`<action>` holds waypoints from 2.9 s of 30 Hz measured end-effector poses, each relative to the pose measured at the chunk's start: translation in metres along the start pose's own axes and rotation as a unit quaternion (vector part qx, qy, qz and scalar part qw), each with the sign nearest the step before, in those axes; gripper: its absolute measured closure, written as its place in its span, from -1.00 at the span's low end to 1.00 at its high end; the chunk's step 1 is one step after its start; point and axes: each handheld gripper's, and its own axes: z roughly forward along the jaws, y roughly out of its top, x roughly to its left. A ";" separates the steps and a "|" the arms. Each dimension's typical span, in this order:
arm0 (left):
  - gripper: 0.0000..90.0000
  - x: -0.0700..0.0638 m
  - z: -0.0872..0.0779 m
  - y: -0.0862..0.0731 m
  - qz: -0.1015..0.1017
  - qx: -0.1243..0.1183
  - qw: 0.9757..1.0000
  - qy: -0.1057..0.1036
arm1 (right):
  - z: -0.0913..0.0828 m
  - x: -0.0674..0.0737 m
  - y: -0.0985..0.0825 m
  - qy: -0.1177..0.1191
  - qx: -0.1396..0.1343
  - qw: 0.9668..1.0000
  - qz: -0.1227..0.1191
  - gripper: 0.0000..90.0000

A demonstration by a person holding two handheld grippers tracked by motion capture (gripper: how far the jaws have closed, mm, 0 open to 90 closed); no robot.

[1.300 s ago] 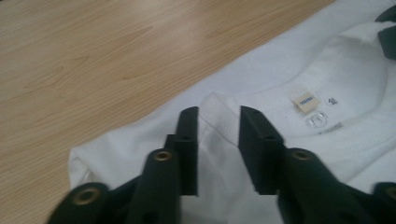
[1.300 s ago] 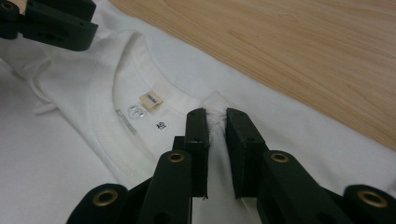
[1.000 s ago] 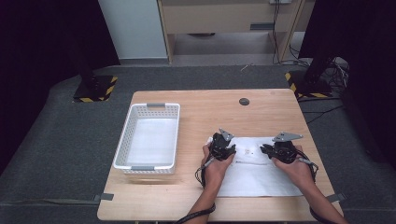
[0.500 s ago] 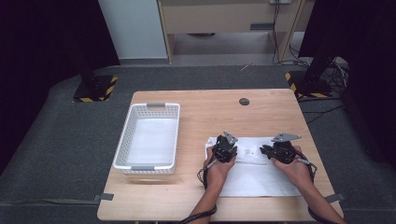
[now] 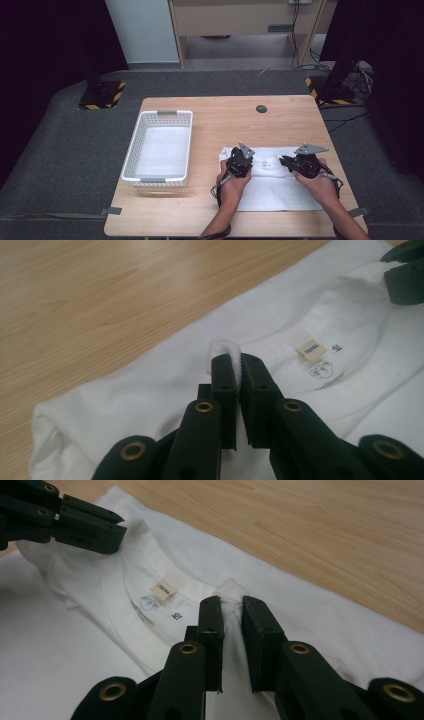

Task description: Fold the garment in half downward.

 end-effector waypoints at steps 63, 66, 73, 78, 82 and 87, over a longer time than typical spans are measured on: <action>0.64 -0.049 -0.066 -0.063 0.057 -0.001 0.998 -0.030 | -0.061 0.064 -0.054 0.042 0.026 0.993 -0.106 0.58; 0.63 -0.053 -0.068 -0.064 0.058 0.005 0.998 -0.035 | -0.065 0.065 -0.058 0.042 0.031 0.993 -0.103 0.55; 0.53 -0.059 -0.077 -0.063 0.055 0.005 0.998 -0.042 | -0.069 0.066 -0.064 0.049 0.040 0.994 -0.090 0.44; 0.39 -0.060 -0.089 -0.061 0.045 -0.001 0.998 -0.046 | -0.077 0.068 -0.064 0.066 0.027 0.995 -0.069 0.34; 0.31 -0.062 -0.096 -0.061 0.042 -0.001 0.998 -0.049 | -0.083 0.066 -0.062 0.064 0.010 0.997 -0.048 0.20; 0.21 -0.067 -0.107 -0.058 0.040 -0.008 0.998 -0.053 | -0.077 0.057 -0.064 0.034 0.019 0.999 -0.029 0.12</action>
